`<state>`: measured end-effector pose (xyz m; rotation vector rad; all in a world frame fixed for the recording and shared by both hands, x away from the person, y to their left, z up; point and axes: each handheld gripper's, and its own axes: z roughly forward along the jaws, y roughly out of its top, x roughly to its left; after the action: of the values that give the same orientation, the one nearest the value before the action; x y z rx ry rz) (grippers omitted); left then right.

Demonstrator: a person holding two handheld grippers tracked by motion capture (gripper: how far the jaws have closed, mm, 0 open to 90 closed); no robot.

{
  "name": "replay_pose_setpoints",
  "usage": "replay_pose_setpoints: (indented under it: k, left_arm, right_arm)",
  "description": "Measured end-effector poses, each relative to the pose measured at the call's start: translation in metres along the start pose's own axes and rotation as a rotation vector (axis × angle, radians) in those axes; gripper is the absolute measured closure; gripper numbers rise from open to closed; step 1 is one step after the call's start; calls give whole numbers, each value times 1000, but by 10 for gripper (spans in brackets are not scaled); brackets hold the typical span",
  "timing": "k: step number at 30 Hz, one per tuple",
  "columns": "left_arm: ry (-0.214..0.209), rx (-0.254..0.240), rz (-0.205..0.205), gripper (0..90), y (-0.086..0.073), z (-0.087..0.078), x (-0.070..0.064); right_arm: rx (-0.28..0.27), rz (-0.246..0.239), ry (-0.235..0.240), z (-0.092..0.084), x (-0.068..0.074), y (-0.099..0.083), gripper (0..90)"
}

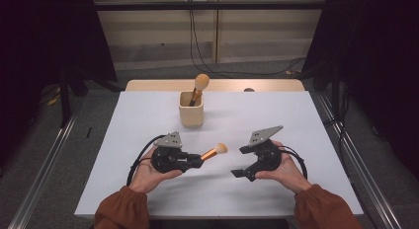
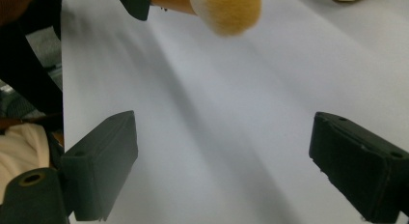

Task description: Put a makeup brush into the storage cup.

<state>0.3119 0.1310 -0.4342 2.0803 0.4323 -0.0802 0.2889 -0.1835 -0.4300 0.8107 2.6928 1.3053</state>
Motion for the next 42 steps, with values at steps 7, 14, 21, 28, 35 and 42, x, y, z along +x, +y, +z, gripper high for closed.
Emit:
replay_pose_setpoints:
  k: [7, 14, 21, 28, 35, 42]
  left_arm:
    - [26, -58, -16, 744, -4, -3, 0]
    - [25, -127, -11, 744, -4, -5, -9]
    - [23, -193, -11, 744, -4, -8, -14]
    - [17, -243, 2, 744, -3, -8, -20]
    - [16, -287, -2, 744, -2, -6, -20]
    - [18, -317, 5, 744, 2, -5, -19]
  right_arm:
    - [-91, 69, -4, -4, -2, -8, 54]
    - [-146, 76, -15, -6, 5, -16, 54]
    - [-230, 67, -7, -8, 11, -19, 38]
    - [-347, 52, -33, -4, 19, -22, 38]
    - [-458, 14, -53, -3, 23, -19, 41]
    - [-503, 12, -31, -5, 24, -14, 54]
